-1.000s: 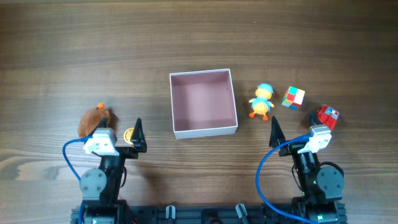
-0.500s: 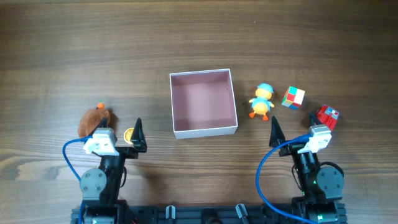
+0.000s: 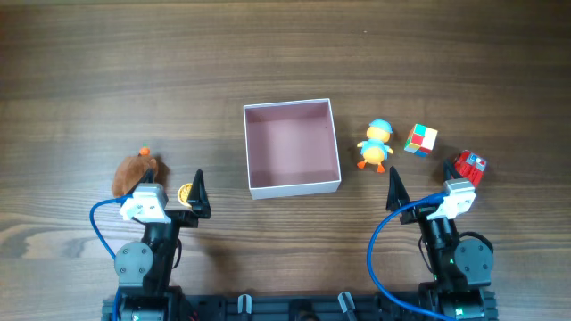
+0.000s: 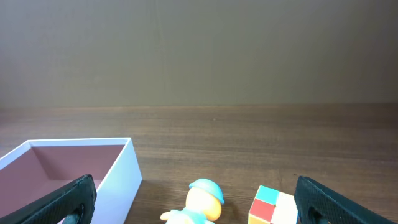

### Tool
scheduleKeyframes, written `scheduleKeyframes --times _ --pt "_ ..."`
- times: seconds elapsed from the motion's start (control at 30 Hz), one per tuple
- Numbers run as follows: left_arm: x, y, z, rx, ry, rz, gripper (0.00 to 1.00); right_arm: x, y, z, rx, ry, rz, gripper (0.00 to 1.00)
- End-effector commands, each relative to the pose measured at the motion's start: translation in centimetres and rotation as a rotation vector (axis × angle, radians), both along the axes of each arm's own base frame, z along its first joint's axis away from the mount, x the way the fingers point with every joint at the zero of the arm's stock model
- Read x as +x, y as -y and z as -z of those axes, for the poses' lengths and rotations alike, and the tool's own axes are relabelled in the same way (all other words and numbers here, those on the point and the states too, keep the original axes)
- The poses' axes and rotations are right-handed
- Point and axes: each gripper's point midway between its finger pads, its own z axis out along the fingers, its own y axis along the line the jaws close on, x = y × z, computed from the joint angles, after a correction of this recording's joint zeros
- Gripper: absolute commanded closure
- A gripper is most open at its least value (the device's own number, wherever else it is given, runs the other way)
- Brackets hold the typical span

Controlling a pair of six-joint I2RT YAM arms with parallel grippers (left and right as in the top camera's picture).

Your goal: Pack container

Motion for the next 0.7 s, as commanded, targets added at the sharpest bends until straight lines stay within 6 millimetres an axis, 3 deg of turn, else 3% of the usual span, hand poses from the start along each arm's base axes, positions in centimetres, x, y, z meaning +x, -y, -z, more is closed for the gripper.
scheduleKeyframes --times 0.0,0.5,0.67 --pt "-0.08 0.62 0.17 0.007 -0.001 0.034 0.00 -0.05 -0.09 -0.18 0.003 0.008 -0.008 0.00" --pt "-0.09 0.65 0.15 0.006 0.000 0.035 0.00 -0.07 -0.18 -0.86 0.009 0.035 -0.014 0.00" --pt "-0.15 0.58 -0.69 -0.056 0.005 0.028 0.00 -0.21 -0.26 -0.31 0.151 -0.036 -0.017 0.00"
